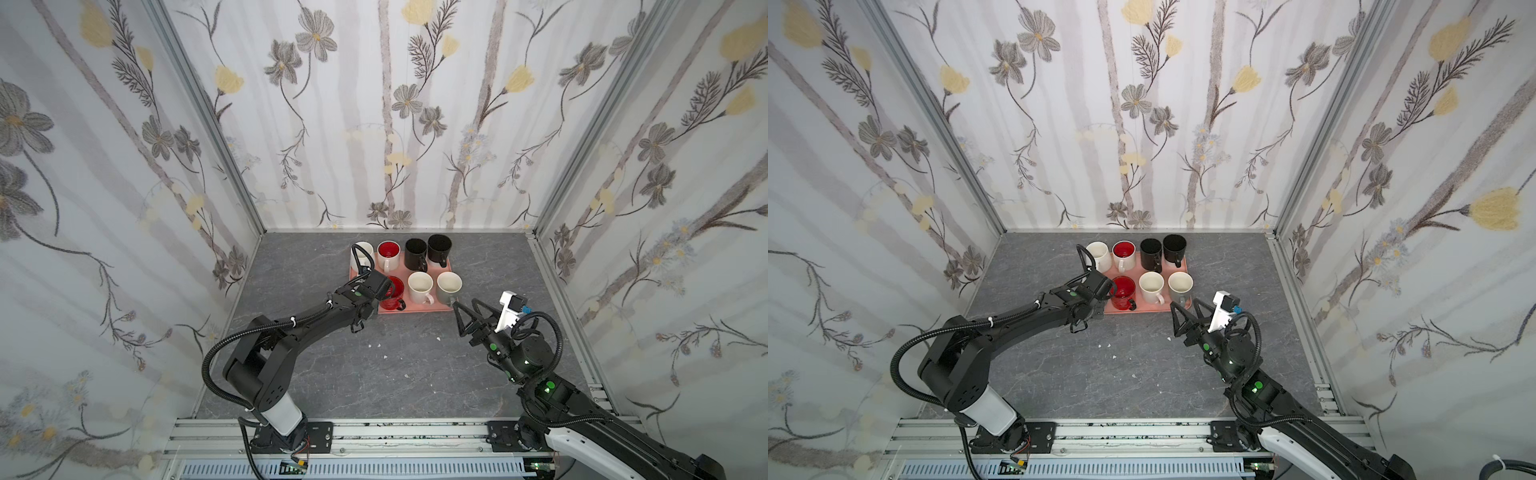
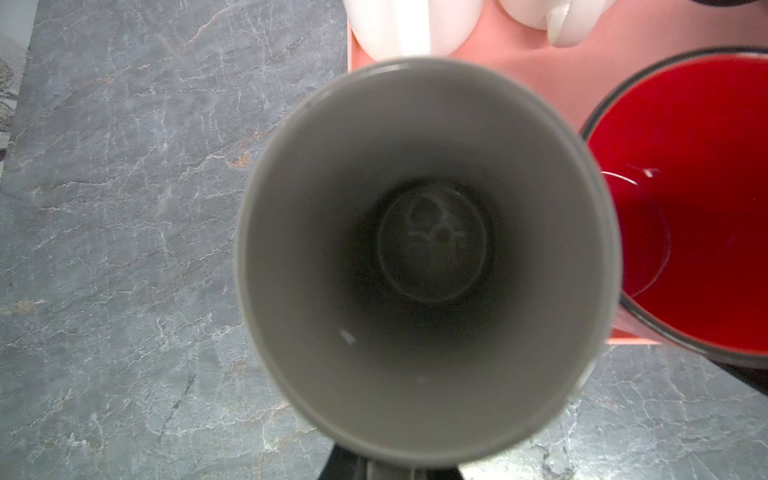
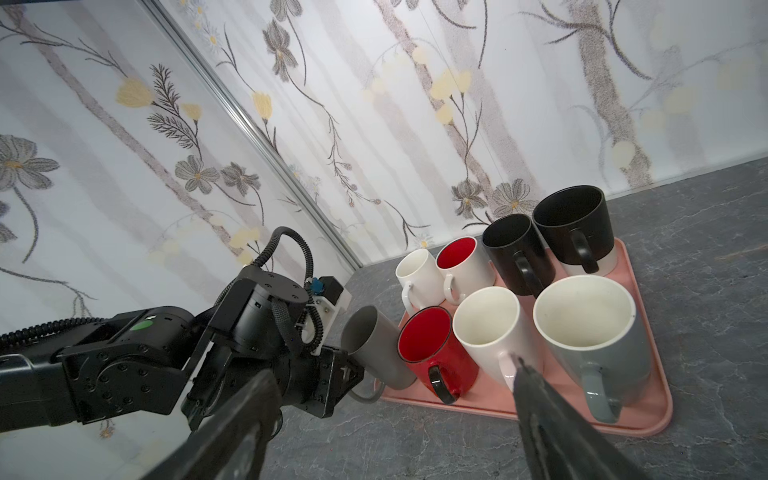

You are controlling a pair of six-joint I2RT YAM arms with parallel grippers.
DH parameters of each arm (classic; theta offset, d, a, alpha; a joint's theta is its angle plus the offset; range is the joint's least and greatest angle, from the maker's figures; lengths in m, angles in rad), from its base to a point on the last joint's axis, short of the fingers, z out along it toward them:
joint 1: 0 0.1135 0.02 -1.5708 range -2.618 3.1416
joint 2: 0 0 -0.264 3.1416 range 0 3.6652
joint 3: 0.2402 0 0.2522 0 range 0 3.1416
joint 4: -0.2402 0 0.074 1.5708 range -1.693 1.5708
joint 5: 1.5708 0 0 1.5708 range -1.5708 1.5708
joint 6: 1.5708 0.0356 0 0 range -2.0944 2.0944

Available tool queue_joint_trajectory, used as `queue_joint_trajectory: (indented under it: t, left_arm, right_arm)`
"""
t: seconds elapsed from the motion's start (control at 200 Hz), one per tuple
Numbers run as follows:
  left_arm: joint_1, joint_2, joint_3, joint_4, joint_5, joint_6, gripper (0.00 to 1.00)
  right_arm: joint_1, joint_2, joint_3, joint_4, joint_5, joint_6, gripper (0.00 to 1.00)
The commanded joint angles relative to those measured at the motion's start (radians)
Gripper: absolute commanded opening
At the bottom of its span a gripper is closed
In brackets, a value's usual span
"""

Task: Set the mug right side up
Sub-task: 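Carry the grey mug upright onto the tray's near corner with the left gripper, then open the left gripper and draw it back from the grey mug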

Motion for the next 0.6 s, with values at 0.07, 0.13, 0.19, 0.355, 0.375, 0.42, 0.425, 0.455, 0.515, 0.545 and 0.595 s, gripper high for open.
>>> queue_joint_trajectory:
  t: [0.07, 0.13, 0.19, 0.355, 0.375, 0.42, 0.425, 0.455, 0.515, 0.545, 0.595]
  left_arm:
    - [0.000, -0.038, -0.017, 0.041, -0.035, -0.023, 0.47]
    - [0.000, -0.063, -0.027, 0.040, -0.038, -0.032, 0.55]
    - [0.000, -0.100, -0.030, 0.036, -0.045, -0.046, 0.62]
    - [0.001, -0.269, -0.057, 0.081, -0.047, -0.066, 0.85]
    - [0.001, -0.292, -0.063, 0.095, -0.047, -0.066, 0.89]
    - [0.001, -0.343, -0.077, 0.129, -0.053, -0.062, 0.99]
    - [0.001, -0.349, -0.078, 0.133, -0.053, -0.062, 1.00]
    - [0.001, -0.374, -0.089, 0.159, -0.059, -0.054, 1.00]
    - [0.001, -0.440, -0.112, 0.210, -0.088, -0.035, 1.00]
    - [0.002, -0.465, -0.127, 0.237, -0.108, -0.020, 1.00]
    - [0.002, -0.499, -0.150, 0.280, -0.153, 0.000, 1.00]
  right_arm:
    - [-0.005, 0.001, -0.001, 0.008, 0.014, 0.008, 0.92]
    - [-0.007, 0.001, -0.001, 0.007, 0.013, 0.007, 0.93]
    - [-0.008, -0.001, 0.004, 0.002, 0.017, 0.007, 0.94]
    - [-0.011, -0.001, 0.012, -0.021, 0.045, -0.009, 0.99]
    - [-0.011, 0.000, 0.016, -0.028, 0.052, -0.012, 1.00]
    - [-0.012, -0.001, 0.025, -0.046, 0.073, -0.018, 1.00]
    - [-0.013, -0.001, 0.027, -0.049, 0.076, -0.019, 1.00]
    - [-0.012, -0.003, 0.033, -0.064, 0.091, -0.023, 1.00]
    - [-0.013, -0.006, 0.044, -0.083, 0.120, -0.035, 1.00]
    - [-0.012, -0.007, 0.050, -0.095, 0.141, -0.037, 1.00]
    - [-0.013, -0.008, 0.060, -0.117, 0.182, -0.037, 1.00]
